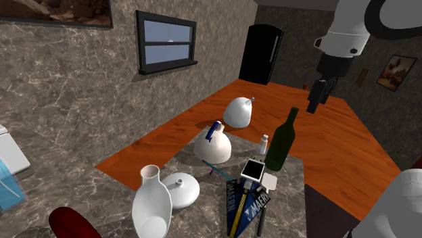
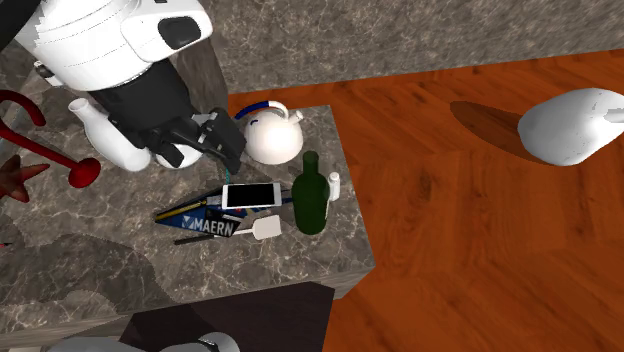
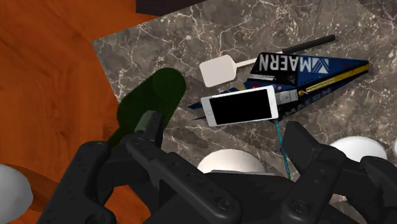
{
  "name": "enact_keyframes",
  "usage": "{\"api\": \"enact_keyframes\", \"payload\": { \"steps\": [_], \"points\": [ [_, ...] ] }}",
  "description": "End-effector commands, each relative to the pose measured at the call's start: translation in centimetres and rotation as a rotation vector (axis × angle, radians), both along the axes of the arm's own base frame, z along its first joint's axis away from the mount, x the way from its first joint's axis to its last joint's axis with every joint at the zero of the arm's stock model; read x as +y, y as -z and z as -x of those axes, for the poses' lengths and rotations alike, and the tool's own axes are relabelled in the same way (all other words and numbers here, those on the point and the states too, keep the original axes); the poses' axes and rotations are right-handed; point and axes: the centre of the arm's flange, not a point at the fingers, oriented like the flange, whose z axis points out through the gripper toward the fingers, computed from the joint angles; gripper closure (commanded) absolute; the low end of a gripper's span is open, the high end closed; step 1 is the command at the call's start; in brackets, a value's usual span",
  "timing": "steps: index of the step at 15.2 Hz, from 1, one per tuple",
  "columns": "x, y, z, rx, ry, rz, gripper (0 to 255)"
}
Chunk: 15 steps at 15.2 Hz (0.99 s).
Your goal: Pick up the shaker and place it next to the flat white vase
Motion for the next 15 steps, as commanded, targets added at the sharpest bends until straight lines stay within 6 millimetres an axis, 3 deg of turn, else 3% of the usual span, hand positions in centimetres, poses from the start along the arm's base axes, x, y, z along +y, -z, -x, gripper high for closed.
{"api": "enact_keyframes", "payload": {
  "steps": [1,15],
  "points": [
    [0.0,0.0,0.0,0.000,0.000,0.000,0],
    [-9.0,12.4,-12.7,0.101,0.014,-0.069,0]
  ]
}}
